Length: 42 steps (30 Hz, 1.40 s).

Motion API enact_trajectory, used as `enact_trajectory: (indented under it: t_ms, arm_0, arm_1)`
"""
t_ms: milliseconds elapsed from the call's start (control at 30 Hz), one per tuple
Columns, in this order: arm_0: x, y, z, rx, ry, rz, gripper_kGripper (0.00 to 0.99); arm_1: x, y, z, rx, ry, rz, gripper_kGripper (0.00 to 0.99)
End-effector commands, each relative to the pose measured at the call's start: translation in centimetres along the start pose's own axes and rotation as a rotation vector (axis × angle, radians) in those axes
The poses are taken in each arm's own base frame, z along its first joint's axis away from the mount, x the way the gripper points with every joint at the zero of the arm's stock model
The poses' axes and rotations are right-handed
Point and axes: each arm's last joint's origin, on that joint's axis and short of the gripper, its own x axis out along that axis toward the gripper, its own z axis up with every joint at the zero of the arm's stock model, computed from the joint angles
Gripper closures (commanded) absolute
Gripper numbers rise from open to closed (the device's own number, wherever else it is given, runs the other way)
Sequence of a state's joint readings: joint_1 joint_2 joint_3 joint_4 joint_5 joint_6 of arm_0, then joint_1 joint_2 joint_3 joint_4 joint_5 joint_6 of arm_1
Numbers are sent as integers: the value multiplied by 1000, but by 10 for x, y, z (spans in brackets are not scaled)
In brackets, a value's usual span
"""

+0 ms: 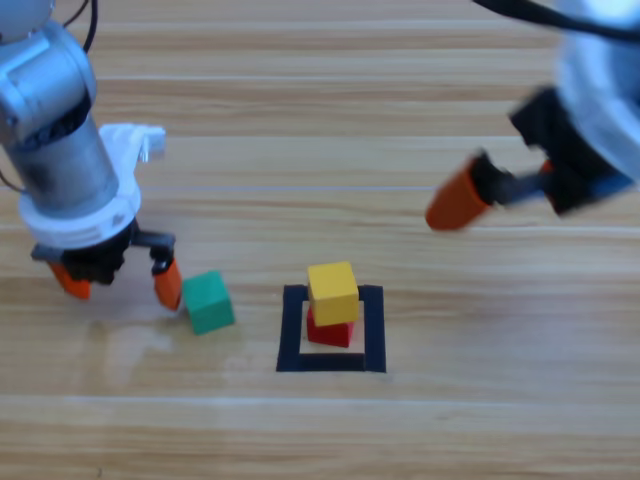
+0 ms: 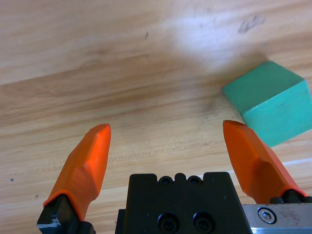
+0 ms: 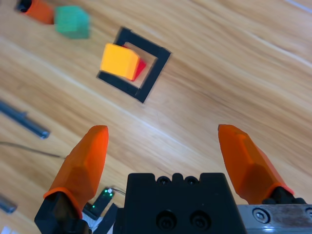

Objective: Stack the blocks in the rectangular block: red at the bottom, yellow in the middle, green on top

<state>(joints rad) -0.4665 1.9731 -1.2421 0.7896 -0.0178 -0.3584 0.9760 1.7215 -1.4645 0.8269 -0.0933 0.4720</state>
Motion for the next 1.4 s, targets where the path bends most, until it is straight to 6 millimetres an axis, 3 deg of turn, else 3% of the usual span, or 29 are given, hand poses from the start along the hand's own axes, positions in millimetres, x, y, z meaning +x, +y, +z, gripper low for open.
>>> enact_trajectory:
  t_ms: [33,200,300,533,700,1400]
  arm_0:
    - [-39,-17,12,-53,-35,26,16]
    - [-87,-13,0,-86,-63,34,16]
    - [-94,-14,-5,-106,-67,33,16]
    - [-72,-55,-6,-153,-57,38,0]
    - [-41,-81,3,-191,-43,44,13]
    - [1,-89,18,-308,-49,55,27]
  arm_1:
    - [-54,-117,-68,-108,-271,113,2]
    - [-32,-118,-70,-174,-148,114,2]
    - [-22,-117,-68,-195,-111,143,2]
    - [-13,-115,-65,-215,-80,191,2]
    - [-9,-115,-66,-217,-65,189,2]
    - [2,-117,-64,-206,-31,169,2]
